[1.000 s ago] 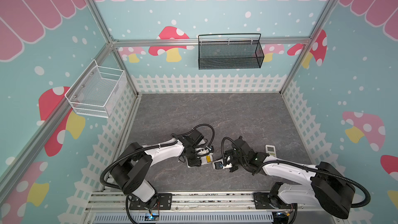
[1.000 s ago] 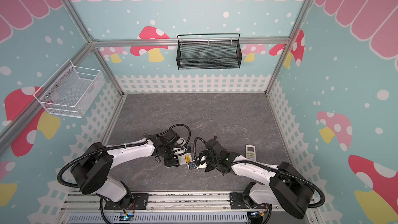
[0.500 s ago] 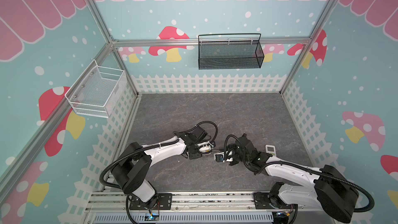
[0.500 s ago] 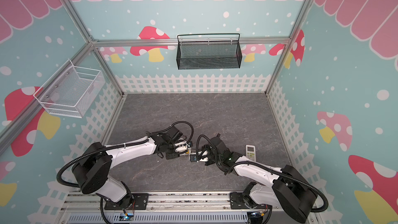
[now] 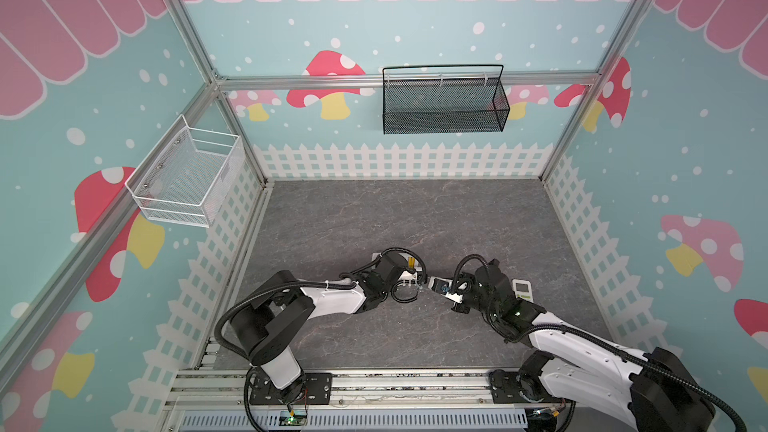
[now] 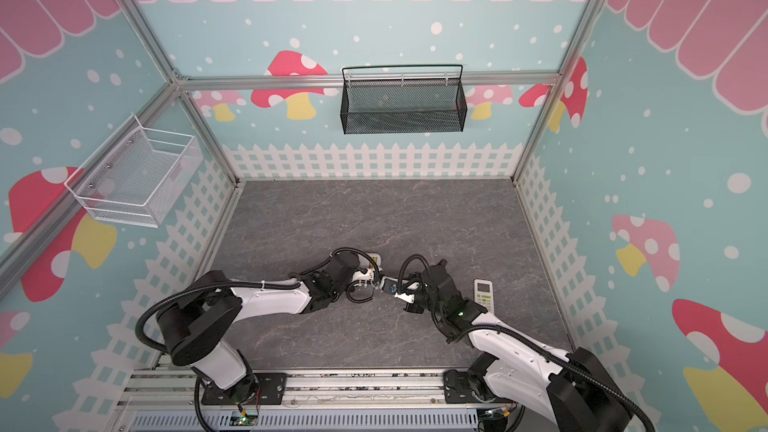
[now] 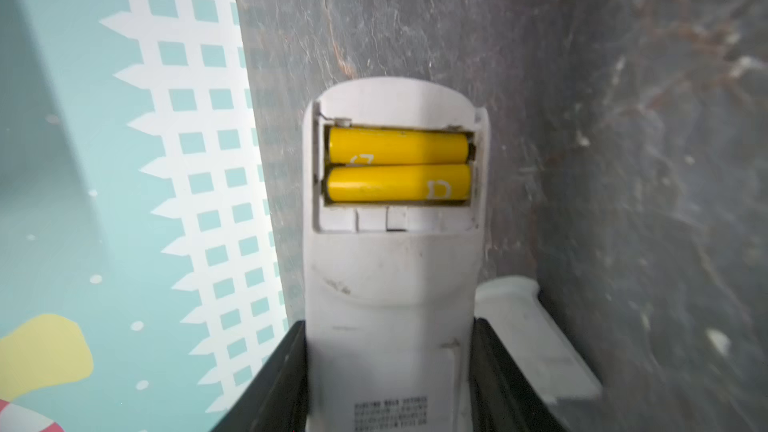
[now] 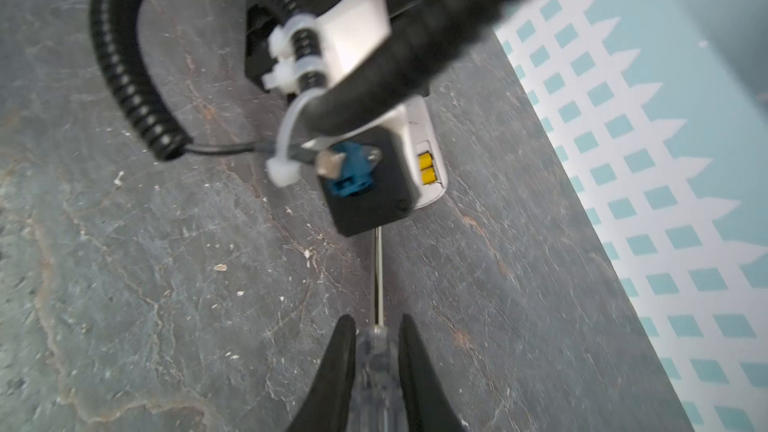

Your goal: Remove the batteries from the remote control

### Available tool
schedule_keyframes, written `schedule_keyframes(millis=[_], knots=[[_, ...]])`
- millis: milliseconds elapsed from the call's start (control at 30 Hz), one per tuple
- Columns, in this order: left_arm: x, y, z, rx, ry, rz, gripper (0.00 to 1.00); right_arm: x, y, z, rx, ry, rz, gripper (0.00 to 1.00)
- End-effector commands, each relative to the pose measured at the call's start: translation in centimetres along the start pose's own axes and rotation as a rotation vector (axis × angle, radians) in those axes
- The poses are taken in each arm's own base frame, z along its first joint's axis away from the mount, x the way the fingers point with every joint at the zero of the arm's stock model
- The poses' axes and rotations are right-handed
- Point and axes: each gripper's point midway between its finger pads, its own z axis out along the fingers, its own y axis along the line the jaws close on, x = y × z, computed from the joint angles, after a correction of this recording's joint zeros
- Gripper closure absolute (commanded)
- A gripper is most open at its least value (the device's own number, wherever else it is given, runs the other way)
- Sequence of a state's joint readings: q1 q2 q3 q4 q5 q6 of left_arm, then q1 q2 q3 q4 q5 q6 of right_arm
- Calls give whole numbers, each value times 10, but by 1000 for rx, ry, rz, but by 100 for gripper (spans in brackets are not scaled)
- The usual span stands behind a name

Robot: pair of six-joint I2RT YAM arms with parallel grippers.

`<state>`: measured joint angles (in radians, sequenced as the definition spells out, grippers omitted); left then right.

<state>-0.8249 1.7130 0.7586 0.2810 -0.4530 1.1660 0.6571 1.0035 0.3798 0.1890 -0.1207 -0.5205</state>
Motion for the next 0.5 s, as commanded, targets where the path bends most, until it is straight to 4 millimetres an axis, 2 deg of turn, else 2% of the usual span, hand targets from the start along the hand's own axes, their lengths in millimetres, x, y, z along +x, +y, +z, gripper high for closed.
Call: schedule_keyframes(millis=[0, 100, 200, 267, 333, 467], knots=[[-23, 74, -5, -329, -92, 5, 100, 8, -28, -7, 130, 38, 164, 100], [-28, 83, -4, -419, -145, 3, 100, 18, -40, -10, 189, 79, 230, 100], [-39, 82, -1, -514, -200, 51, 100, 26, -55, -9, 239, 101, 336, 100], [-43, 76, 6, -602, -217, 118, 100, 28, -63, -8, 260, 117, 398, 100], [-41, 54, 27, -591, -173, 239, 100, 29, -72, -5, 278, 132, 452, 100], [-41, 45, 41, -573, -141, 237, 100, 22, -94, 4, 303, 158, 506, 100]])
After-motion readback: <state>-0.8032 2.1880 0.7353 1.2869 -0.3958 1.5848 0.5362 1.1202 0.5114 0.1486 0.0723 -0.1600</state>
